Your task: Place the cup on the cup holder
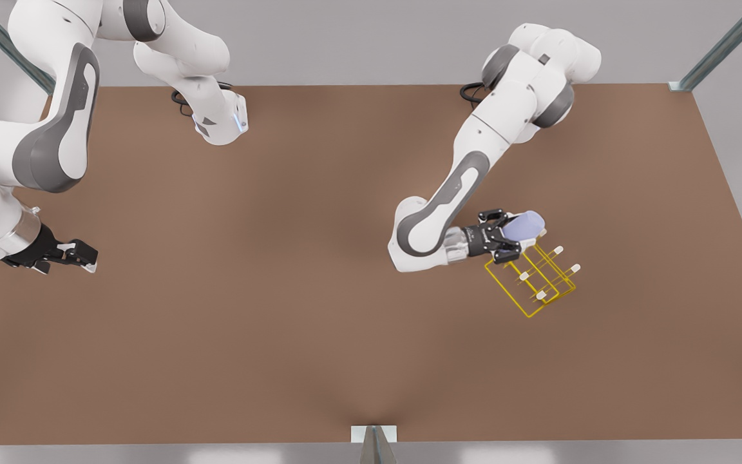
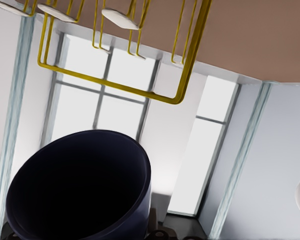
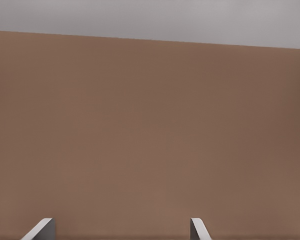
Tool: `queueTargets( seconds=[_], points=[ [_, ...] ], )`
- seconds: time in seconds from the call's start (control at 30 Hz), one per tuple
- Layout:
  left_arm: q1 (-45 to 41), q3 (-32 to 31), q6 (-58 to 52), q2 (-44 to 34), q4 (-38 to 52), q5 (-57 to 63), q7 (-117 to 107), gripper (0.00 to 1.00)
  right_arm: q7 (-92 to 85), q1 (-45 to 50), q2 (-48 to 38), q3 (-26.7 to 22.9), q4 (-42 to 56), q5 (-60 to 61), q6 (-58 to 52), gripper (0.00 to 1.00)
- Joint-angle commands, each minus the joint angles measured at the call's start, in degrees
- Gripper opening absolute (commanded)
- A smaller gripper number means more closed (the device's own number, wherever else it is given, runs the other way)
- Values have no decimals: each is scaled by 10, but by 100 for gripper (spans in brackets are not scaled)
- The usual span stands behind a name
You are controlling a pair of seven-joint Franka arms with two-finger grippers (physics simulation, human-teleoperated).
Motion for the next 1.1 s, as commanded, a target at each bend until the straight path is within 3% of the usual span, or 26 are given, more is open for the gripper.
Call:
queueTargets(
  seconds=[0.0,1.07],
  points=[
    [-2,3,-31,5,0,1,13,73,0,0,-1,-1,0,0,0,100],
    [0,29,-9,89,8,45,-43,73,1,1,2,0,0,0,0,100]
  ],
)
